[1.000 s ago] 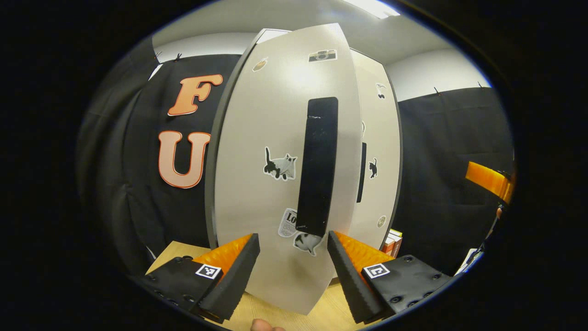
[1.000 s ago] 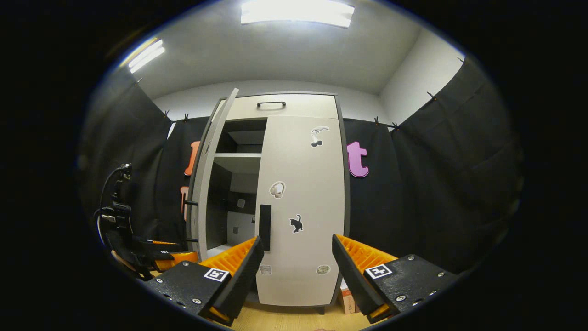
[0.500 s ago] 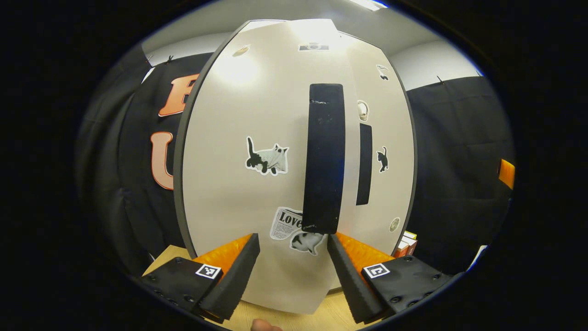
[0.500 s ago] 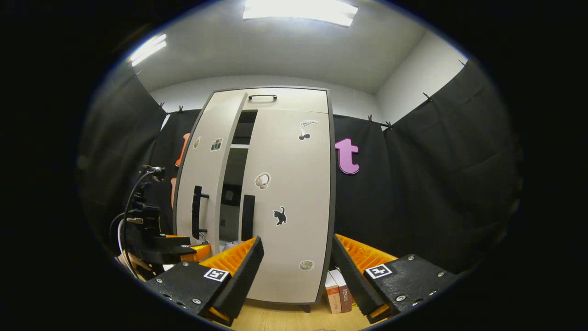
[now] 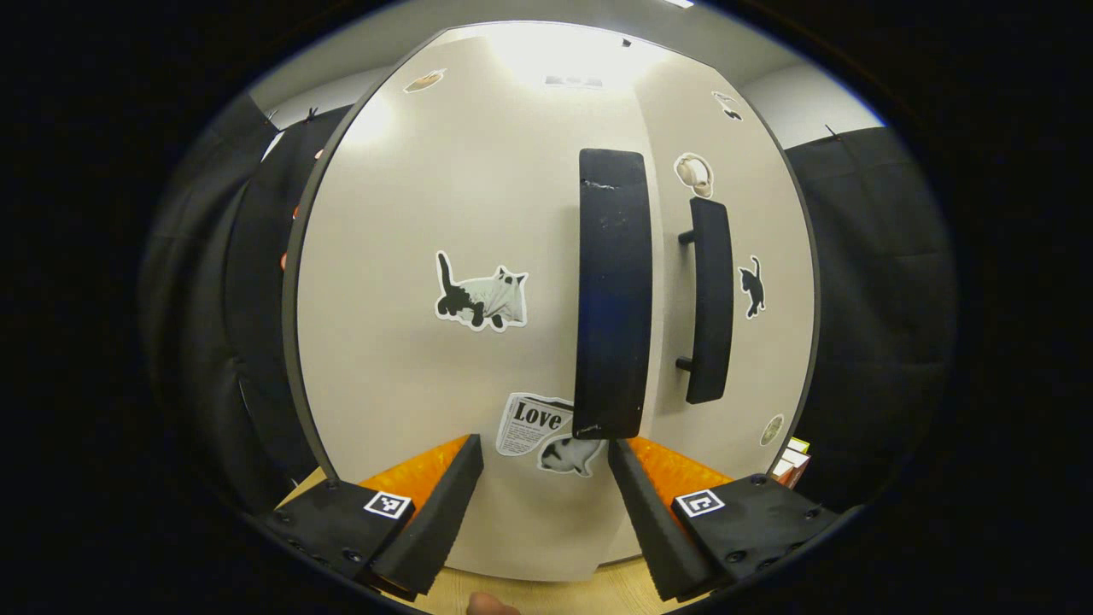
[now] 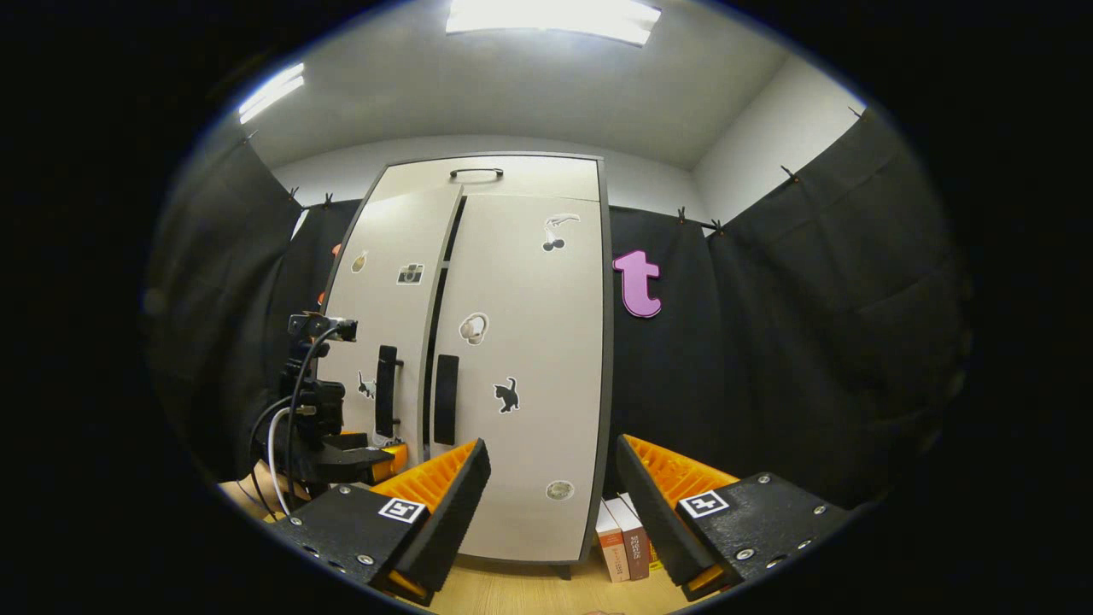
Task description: Grab one shoe with the right hand and put it into the shoe cabinet, grab the other shoe with the left hand and put it into the shoe cabinet; then close the right door with the right hand and the left door with the left hand.
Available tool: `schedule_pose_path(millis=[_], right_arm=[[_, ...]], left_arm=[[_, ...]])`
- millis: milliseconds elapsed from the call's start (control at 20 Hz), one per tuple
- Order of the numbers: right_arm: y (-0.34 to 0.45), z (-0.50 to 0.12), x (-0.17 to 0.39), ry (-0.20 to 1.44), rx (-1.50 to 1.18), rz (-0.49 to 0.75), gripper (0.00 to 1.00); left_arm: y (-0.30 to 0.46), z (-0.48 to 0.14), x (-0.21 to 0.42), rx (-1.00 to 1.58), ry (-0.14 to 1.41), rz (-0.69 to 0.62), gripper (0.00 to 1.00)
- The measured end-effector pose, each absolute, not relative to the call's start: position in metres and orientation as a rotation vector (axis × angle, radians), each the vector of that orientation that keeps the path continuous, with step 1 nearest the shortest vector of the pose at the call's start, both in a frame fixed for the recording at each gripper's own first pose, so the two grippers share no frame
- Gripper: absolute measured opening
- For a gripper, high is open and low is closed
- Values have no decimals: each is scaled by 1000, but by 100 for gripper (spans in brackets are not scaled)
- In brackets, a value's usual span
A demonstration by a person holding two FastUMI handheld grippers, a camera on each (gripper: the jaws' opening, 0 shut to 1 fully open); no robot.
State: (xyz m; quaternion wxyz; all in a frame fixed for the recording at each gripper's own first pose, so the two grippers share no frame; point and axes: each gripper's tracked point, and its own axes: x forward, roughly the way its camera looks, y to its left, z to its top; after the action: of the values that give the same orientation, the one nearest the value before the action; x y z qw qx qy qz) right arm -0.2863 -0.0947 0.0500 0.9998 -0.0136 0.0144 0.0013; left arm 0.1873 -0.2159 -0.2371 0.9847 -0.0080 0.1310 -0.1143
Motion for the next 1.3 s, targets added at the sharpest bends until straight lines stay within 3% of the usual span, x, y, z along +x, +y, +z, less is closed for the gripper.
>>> schedule_pose_path(millis=[250, 300, 400, 600, 800, 950, 1100, 1300], right_arm=[[-116, 53, -289, 37, -23, -44, 92], [-118, 54, -288, 41, -17, -49, 97], [-124, 55, -287, 48, -11, -60, 92], [-124, 66, -284, 59, -5, -54, 92], [-124, 88, -291, 54, 17, -59, 92], [-121, 107, -305, 43, 34, -60, 92], [-116, 129, -321, 11, 43, -53, 92], [-93, 137, -342, -17, 35, -9, 92]], left_arm=[[-211, -247, 179, 17, 309, -221, 97], [-206, -242, 175, 4, 305, -224, 98], [-193, -217, 152, -17, 263, -240, 97], [-142, -147, 95, 58, 202, -179, 97], [-82, -55, 41, -80, 148, -159, 96], [-11, -1, 8, -58, 89, -53, 99], [34, 16, -32, -19, 73, 35, 96], [44, 7, -76, -32, 63, 27, 99]])
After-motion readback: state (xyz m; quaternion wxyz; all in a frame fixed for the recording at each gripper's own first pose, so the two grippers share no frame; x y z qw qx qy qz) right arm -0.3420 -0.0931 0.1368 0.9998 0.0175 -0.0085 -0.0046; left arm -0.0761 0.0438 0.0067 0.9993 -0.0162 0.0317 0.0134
